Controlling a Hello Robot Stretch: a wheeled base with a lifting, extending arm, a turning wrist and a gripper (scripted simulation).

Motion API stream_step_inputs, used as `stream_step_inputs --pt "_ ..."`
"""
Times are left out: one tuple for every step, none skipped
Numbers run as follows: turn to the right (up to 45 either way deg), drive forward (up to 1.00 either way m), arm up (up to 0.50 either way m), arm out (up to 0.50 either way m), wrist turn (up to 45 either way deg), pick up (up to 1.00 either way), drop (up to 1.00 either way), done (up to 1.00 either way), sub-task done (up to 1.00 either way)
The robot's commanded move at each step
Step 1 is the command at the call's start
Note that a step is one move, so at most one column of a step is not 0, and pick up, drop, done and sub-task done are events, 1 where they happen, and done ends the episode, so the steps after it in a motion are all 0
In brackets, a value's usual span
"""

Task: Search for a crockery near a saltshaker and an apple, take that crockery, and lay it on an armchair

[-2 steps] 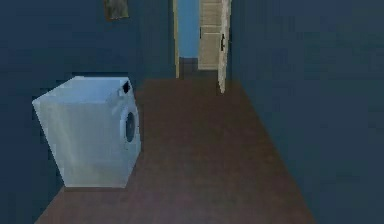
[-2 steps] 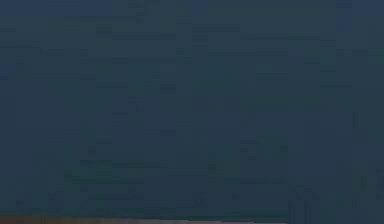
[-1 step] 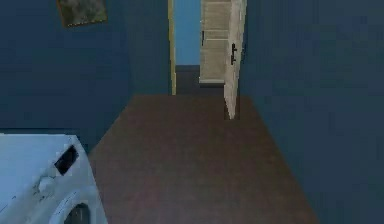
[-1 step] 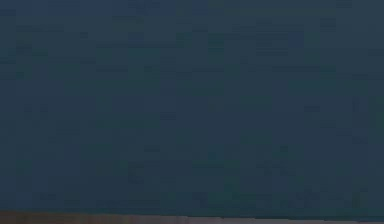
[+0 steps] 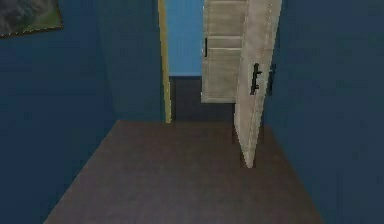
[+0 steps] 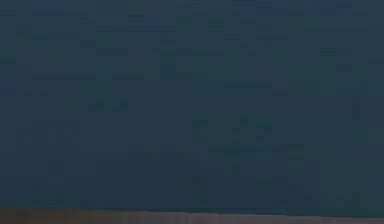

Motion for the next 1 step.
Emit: stream_step_inputs --pt "0.0 1.0 0.0 0.0 0.0 0.0 0.0 0.0 0.0"
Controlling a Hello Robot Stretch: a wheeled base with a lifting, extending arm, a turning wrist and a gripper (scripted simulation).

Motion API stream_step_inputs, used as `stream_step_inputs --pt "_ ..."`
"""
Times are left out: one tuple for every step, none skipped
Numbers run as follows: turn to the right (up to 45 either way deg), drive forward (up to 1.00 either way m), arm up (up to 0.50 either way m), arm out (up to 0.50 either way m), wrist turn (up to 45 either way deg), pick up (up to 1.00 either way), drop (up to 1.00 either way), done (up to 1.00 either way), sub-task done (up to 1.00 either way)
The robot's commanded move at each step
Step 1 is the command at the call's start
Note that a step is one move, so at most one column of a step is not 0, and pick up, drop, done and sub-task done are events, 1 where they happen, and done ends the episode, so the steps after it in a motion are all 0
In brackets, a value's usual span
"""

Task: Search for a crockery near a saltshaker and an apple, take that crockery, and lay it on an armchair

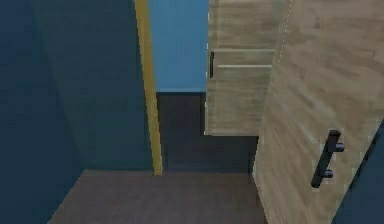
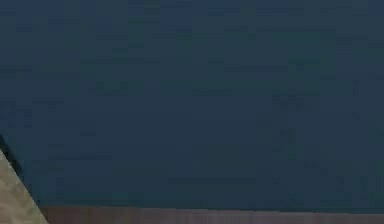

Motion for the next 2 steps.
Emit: stream_step_inputs --pt "0.0 1.0 0.0 0.0 0.0 0.0 0.0 0.0 0.0" --pt "0.0 0.85 0.0 0.0 0.0 0.0 0.0 0.0 0.0"
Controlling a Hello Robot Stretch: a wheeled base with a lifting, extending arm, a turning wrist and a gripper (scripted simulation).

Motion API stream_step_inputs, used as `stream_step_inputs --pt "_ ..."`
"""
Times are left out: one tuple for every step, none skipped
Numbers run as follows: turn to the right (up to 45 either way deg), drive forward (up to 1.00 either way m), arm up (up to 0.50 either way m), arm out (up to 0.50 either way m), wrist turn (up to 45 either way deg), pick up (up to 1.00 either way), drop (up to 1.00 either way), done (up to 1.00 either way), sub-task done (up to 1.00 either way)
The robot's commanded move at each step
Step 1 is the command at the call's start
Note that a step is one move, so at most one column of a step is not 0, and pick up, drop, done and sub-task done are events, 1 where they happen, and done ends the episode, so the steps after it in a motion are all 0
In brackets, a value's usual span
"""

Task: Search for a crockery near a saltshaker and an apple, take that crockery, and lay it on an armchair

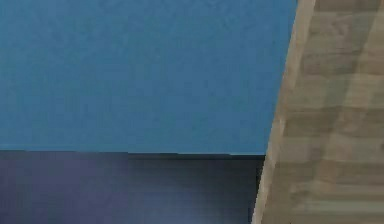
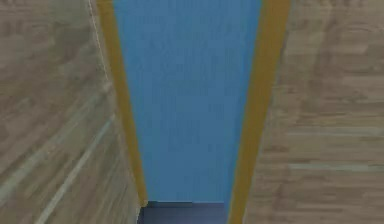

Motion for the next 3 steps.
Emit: stream_step_inputs --pt "-45.0 0.0 0.0 0.0 0.0 0.0 0.0 0.0 0.0" --pt "-39.0 0.0 0.0 0.0 0.0 0.0 0.0 0.0 0.0" --pt "-3.0 0.0 0.0 0.0 0.0 0.0 0.0 0.0 0.0"
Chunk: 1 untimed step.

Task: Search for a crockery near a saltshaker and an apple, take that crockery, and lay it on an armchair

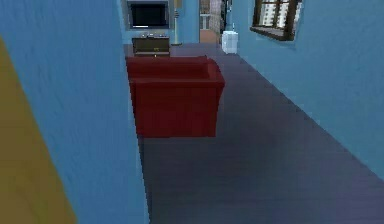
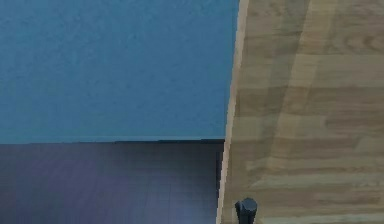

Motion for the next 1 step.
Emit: stream_step_inputs --pt "0.0 1.0 0.0 0.0 0.0 0.0 0.0 0.0 0.0"
